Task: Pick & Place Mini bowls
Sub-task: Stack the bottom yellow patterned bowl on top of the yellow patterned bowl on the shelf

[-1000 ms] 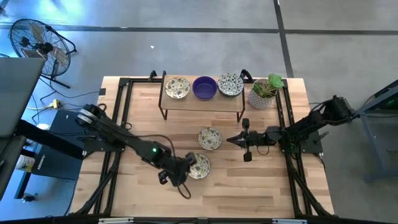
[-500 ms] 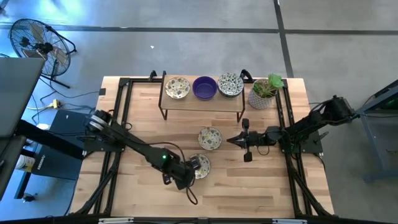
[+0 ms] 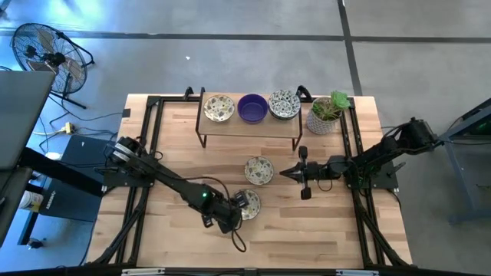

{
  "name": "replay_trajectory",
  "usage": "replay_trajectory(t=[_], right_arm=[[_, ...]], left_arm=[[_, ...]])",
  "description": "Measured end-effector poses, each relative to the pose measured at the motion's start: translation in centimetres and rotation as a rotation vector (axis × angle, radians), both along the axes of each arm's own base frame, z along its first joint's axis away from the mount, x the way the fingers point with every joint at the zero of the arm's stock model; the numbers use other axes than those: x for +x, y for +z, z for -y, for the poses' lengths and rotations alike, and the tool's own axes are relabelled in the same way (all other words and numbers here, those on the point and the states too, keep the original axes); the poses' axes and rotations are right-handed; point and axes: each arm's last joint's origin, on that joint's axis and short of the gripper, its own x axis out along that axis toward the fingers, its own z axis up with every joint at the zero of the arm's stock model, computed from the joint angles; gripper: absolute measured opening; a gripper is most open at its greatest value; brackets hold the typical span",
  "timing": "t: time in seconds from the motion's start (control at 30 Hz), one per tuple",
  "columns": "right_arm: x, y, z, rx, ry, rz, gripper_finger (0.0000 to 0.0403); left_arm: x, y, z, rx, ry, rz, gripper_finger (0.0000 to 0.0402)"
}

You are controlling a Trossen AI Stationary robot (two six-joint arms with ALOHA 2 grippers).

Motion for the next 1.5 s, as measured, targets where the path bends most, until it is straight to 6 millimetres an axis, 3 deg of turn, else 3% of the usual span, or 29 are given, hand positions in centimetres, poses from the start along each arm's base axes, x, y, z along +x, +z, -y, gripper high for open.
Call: replay_trajectory(t=[0.2,0.83,0.93,1.2,1.3,1.5], right_arm=[[0.0,0.0,0.0,-0.002,-0.003,0.000,0.0001],[0.0,0.0,0.0,-0.001,-0.003,0.005,0.0001],[0.0,0.0,0.0,-0.001,-0.003,0.005,0.0002],[0.0,0.0,0.0,-0.002,-0.003,0.001,0.0002],[0.0,0.0,0.0,-0.003,-0.003,-0.001,0.0001],[0.0,0.0,0.0,-0.002,-0.003,-0.002,0.0001]], left_arm=[[0.6,-1.1,0.0,-0.013,0.003,-0.014,0.0030],[0.1,-0.9,-0.3,0.041,0.026,-0.053,0.0006],[-0.6,1.0,-0.7,0.069,0.064,-0.103,0.0006],[-2.3,10.0,-1.8,0.059,0.171,-0.040,0.0006],[-3.9,13.3,-3.5,0.042,0.258,-0.022,0.0006],[-6.1,17.5,-9.3,0.022,0.480,0.016,0.0005]])
